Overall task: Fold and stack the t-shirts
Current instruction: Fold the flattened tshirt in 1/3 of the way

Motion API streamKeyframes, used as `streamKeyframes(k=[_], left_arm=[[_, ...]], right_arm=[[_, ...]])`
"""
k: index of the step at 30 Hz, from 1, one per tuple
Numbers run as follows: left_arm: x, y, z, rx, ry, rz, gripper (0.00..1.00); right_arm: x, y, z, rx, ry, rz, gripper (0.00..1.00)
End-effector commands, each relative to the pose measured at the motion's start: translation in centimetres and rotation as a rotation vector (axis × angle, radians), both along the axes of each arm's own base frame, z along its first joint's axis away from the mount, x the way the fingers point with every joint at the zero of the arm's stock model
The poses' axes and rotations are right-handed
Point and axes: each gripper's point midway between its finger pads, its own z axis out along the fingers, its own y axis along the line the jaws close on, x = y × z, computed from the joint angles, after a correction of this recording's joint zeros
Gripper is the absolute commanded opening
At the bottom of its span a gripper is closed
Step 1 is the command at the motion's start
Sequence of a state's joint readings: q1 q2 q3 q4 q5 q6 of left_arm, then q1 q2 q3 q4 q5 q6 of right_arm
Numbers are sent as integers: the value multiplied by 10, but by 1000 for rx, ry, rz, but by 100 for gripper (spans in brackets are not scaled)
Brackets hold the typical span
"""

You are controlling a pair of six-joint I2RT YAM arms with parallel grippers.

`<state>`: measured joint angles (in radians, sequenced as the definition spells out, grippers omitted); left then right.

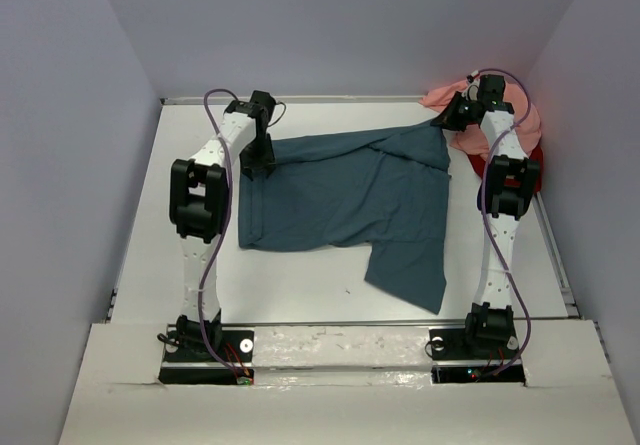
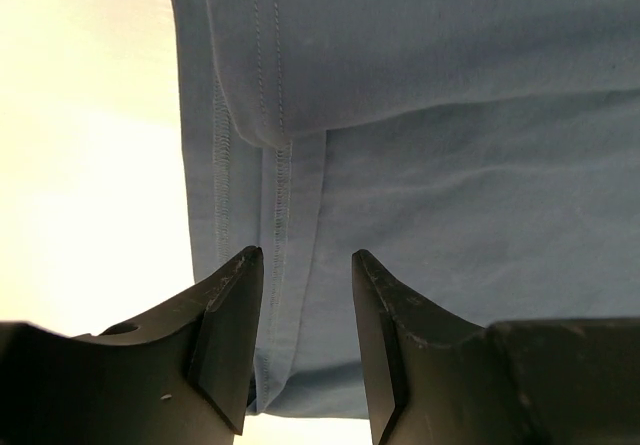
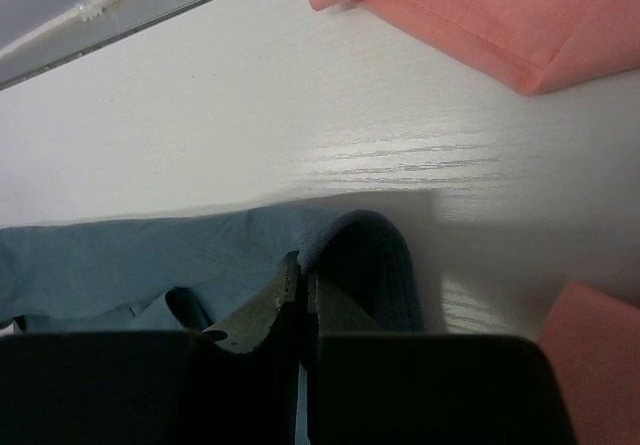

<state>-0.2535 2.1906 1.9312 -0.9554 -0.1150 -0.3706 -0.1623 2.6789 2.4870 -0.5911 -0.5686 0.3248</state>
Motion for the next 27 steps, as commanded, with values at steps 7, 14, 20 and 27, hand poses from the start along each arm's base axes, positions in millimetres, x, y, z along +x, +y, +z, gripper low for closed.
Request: streamKeyframes(k=[7, 14, 20, 27], left_arm=[[-17, -11, -9, 73, 28, -61, 52], [-18, -6, -27, 132, 76, -68, 52], [-14, 3, -32, 193, 78, -62, 54], [-11, 6, -35, 216, 75, -52, 54]], right_arm=[[10, -5, 41, -14, -107, 8, 0], [10, -11, 42, -16, -112, 1, 0], [9, -10, 44, -14, -114, 4, 0], [8, -16, 44, -15, -113, -3, 0]])
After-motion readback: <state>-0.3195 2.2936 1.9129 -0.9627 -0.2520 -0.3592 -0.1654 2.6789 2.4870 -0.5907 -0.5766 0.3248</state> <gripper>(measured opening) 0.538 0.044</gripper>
